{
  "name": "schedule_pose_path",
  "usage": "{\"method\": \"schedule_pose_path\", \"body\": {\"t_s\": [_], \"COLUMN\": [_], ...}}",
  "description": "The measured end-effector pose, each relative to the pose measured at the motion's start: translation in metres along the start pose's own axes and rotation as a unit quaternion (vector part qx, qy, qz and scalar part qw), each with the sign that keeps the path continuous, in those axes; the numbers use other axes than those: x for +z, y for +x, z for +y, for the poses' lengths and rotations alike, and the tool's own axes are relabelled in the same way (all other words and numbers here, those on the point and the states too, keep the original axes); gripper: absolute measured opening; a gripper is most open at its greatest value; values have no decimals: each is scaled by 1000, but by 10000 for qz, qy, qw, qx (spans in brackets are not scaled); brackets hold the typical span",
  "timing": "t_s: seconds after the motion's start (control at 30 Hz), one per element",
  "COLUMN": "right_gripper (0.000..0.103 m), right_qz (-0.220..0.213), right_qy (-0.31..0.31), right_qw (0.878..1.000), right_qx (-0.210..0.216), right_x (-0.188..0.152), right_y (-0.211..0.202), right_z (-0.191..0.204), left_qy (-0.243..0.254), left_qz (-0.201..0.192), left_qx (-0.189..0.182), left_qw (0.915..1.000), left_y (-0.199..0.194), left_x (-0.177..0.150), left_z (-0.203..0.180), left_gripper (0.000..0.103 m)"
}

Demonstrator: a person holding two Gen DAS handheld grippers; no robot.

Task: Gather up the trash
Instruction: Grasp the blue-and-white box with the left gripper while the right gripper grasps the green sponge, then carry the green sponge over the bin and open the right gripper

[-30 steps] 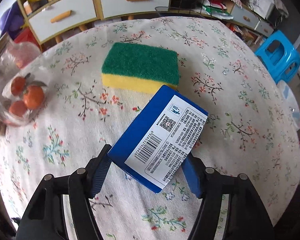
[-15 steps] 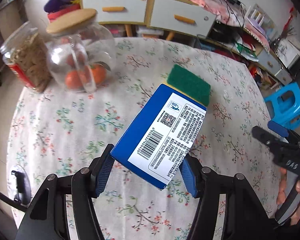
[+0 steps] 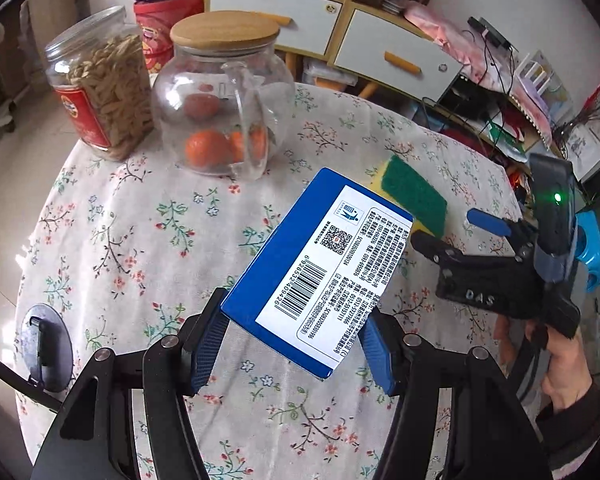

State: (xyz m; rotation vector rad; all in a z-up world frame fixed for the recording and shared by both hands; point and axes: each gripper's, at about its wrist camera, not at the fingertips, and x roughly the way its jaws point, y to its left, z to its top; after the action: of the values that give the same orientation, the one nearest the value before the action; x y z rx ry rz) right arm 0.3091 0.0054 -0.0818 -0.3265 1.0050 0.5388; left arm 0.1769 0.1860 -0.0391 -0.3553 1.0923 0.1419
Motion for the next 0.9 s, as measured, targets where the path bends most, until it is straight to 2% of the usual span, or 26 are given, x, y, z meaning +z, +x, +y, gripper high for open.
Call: {"method": "schedule_pose_path", "body": {"t_s": [0.2,0.23,0.27,0.3,0.37,0.63,0.9], "right_gripper": [99,95,84,78,73,72,72], "right_qz": [76,79,93,125,165,168,349], "right_qy": [-146,-170,-200,-213,-188,269,713], "right_qw": [9999,9998,9998,9997,9997,9994,9968], "right_qx": [16,5,1,-6,-80,104,-81], "right_x": [18,21,22,23,24,6,-28], "right_y": [19,20,21,22,21,-15,-74], "right_z": [10,10,13,14,15,4,-21], "left_qy": [-68,-68,-62,-55,-69,52,406], "left_qz": [11,6,1,-3,-6,-101,-140], "left_qx": [5,7,7,5,4,-101,-253], "left_qw": [10000,10000,10000,10000,10000,9999,9988], "left_y": [3,3,4,3,3,-4,-10], "left_x": [4,5,6,6,6,2,-12], "left_z": [10,10,9,9,9,-10,-43], "left_gripper": [64,64,64,64,64,64,64]}}
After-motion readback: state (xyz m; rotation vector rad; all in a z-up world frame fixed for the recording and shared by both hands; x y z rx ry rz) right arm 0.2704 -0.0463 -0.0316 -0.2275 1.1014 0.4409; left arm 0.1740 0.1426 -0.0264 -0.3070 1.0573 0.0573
